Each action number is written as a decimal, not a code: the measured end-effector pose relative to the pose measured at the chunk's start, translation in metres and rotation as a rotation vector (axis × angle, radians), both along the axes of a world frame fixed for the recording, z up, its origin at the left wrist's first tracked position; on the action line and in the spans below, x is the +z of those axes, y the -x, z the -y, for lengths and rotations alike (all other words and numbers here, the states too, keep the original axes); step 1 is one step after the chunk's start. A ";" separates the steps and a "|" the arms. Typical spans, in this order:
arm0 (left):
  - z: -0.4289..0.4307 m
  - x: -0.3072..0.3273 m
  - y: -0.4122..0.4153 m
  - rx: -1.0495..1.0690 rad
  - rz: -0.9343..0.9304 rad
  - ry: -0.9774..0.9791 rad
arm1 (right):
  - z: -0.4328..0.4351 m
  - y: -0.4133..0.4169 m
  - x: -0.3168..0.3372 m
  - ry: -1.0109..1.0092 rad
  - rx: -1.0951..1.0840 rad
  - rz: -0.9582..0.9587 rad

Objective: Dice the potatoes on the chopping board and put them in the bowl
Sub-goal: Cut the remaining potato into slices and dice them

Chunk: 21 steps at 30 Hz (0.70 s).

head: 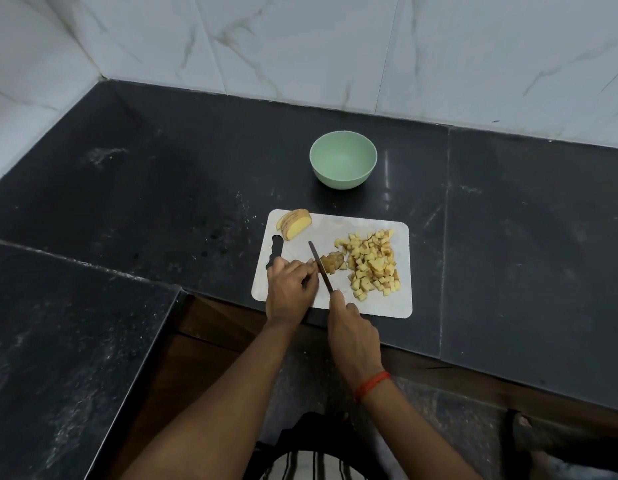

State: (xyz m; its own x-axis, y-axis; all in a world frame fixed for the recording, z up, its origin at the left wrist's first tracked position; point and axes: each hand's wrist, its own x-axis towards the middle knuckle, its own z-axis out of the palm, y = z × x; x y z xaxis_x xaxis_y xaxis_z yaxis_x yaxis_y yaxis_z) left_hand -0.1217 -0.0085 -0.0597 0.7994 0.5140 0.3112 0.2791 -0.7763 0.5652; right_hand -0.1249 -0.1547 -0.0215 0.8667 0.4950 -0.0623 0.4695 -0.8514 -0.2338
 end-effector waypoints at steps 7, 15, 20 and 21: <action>-0.001 0.000 -0.001 0.000 -0.030 -0.034 | -0.003 -0.004 0.005 -0.002 0.061 0.033; 0.001 0.003 -0.002 0.011 -0.017 -0.043 | 0.041 0.023 0.010 0.075 0.029 -0.166; 0.002 0.003 -0.001 0.008 -0.019 0.008 | 0.040 0.001 0.009 -0.235 -0.016 -0.101; 0.002 0.005 -0.001 0.005 -0.013 0.027 | 0.037 -0.007 0.009 -0.311 -0.007 -0.067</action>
